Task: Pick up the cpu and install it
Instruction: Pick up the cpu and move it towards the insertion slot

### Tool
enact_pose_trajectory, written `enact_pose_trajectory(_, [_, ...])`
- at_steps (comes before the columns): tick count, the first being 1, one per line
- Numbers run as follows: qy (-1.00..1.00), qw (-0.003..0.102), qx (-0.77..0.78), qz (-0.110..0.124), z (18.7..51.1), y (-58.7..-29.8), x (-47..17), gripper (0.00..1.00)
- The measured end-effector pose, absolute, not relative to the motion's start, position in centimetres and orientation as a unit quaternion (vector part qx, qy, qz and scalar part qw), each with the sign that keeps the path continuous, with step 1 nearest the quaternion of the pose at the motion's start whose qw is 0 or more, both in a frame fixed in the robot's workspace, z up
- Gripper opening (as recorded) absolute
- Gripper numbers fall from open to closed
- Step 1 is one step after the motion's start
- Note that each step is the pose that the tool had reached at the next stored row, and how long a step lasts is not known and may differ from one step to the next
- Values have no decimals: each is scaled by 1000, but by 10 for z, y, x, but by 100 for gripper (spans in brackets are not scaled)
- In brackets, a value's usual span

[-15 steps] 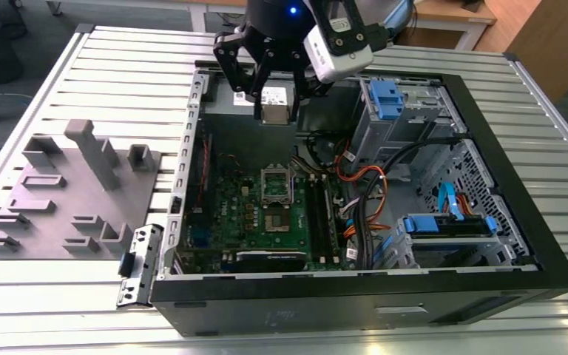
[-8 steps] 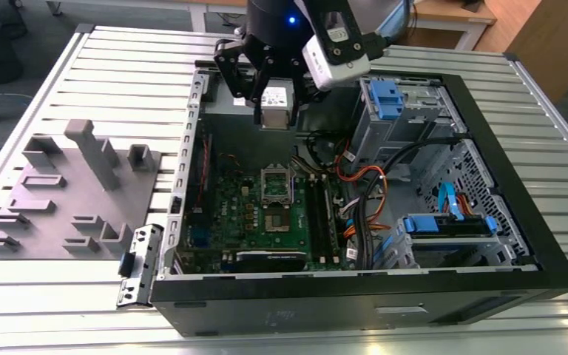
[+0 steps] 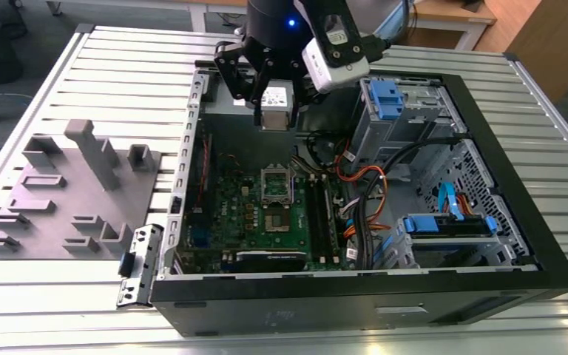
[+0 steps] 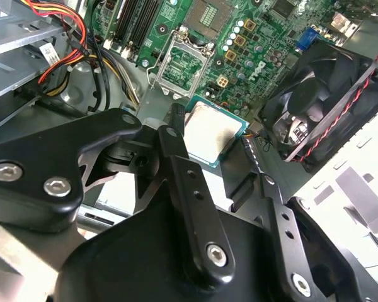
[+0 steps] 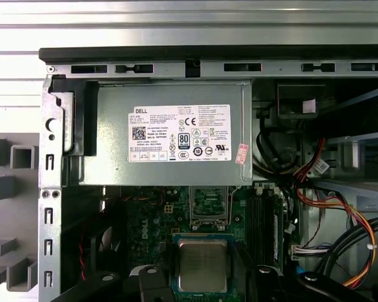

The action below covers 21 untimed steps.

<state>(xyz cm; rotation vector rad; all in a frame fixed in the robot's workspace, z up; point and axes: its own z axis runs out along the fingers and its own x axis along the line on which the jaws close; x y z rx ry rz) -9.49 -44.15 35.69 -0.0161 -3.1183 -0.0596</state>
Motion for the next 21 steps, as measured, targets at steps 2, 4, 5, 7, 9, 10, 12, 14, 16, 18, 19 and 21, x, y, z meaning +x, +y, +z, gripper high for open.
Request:
enact_pose_trajectory(2, [-1000, 11, -5, -19, 357, -441, -95, 47])
enact_pose_trajectory(4, [-1000, 11, -5, -19, 356, -441, -95, 47])
enact_pose_trajectory(5, [-1000, 11, -5, -19, 356, -441, -95, 47])
enact_pose_trajectory(7, [-1000, 11, -5, -19, 354, -441, -95, 47])
enact_pose_trajectory(9, [-1000, 11, -5, -19, 353, -441, -95, 47])
enact_pose_trajectory(10, [-1000, 11, -5, -19, 352, -441, -95, 47])
enact_pose_trajectory(12, [-1000, 11, -5, -19, 351, -441, -95, 47])
enact_pose_trajectory(14, [-1000, 11, -5, -19, 350, -441, -95, 47])
enact_pose_trajectory(16, [-1000, 11, -5, -19, 348, -441, -95, 47])
enact_pose_trajectory(18, [-1000, 11, -5, -19, 347, -441, -95, 47])
enact_pose_trajectory(19, [-1000, 11, -5, -19, 346, -441, -95, 47])
enact_pose_trajectory(21, [-1000, 11, -5, -19, 343, -441, -95, 47])
